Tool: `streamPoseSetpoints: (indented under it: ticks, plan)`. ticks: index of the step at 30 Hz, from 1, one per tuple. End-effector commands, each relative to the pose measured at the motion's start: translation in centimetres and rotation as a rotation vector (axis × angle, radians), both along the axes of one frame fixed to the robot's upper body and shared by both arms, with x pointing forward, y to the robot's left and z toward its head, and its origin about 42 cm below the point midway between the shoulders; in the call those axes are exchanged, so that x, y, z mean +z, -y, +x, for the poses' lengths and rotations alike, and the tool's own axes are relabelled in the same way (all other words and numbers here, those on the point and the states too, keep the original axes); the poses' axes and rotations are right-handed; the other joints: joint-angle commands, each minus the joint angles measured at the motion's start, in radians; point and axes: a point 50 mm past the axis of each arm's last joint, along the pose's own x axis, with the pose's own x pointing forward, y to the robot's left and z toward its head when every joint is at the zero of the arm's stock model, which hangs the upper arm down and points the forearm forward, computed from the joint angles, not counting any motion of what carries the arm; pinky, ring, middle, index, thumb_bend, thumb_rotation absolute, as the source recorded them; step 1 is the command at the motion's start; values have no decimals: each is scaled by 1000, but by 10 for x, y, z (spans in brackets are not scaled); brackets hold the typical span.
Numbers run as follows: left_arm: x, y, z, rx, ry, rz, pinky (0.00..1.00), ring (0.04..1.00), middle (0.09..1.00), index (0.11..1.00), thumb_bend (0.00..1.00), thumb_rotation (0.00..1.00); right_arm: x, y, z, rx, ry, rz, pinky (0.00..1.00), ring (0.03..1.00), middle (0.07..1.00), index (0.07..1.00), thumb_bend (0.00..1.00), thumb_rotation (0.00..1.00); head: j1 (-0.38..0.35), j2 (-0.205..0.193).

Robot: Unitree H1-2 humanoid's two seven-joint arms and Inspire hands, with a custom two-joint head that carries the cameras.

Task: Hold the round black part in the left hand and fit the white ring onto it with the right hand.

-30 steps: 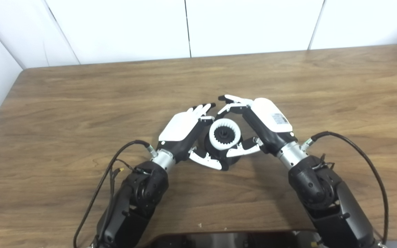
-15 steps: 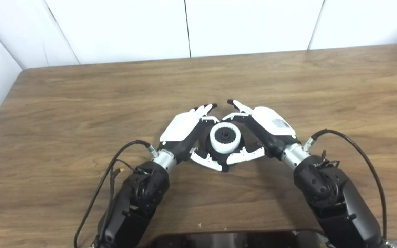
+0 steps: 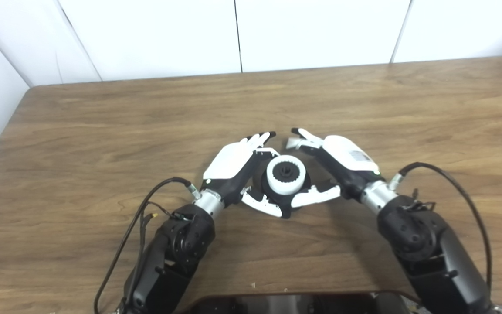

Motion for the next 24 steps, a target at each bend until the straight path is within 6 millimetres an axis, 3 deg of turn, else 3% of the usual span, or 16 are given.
streamPoseSetpoints:
  ticks: [1, 11, 24]
  plan:
    - [20, 3, 7, -23, 71, -10, 1000, 1000, 1000, 609, 989, 374, 22, 17, 4, 4, 64, 6, 892, 960, 998, 913, 1000, 640, 0, -1]
    - [20, -1, 6, -18, 74, -3, 1000, 1000, 1000, 612, 986, 382, 28, 61, 7, -47, 4, -21, 874, 976, 1000, 957, 1000, 507, -11, -10]
    - [18, -3, 7, -24, 83, -6, 1000, 1000, 1000, 606, 987, 378, 24, 66, 4, -58, -16, -48, 903, 970, 1000, 989, 1000, 423, -18, -15]
